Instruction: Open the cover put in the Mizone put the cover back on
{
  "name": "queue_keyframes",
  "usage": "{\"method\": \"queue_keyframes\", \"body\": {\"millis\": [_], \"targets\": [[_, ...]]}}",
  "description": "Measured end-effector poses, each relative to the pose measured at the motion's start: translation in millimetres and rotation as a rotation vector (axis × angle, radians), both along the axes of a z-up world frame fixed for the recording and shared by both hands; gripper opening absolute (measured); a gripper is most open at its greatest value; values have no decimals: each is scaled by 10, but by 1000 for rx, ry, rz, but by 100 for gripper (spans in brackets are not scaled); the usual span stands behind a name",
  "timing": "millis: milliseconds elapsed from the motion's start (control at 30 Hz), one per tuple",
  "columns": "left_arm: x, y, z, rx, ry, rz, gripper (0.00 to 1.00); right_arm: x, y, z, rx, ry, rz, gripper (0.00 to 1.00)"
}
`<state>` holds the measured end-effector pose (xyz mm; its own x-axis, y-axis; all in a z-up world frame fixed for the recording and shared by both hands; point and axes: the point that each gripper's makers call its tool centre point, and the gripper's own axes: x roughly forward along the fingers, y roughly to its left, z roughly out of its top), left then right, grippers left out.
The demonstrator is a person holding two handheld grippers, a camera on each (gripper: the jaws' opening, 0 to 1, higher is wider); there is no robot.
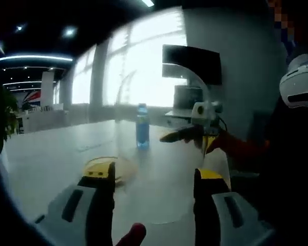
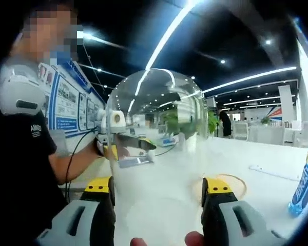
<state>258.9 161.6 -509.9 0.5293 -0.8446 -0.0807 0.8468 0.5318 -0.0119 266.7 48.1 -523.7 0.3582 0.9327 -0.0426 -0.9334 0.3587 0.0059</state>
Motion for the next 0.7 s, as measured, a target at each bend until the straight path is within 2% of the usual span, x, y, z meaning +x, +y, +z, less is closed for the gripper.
{"method": "queue_keyframes", "body": {"millis": [133, 300, 400, 533, 600, 700], "targets": [[-17, 40, -6, -11, -28, 18, 46, -38, -32, 1, -16, -24, -31, 56], [-26, 118, -61, -19, -27, 55, 39, -101, -128, -20, -29, -82, -68, 45], [-24, 180, -68, -26, -30, 86, 39, -106, -192, -17, -17, -92, -108, 41], [-39, 243, -54, -54, -35, 117, 39, -73, -284, 3, 30, -69, -173, 40], [-26, 274, -62, -54, -46, 140, 39, -27, -357, -8, 54, -22, -225, 40], [-4, 320, -100, -57, -49, 166, 38, 41, -481, -16, 65, -25, -302, 39]]}}
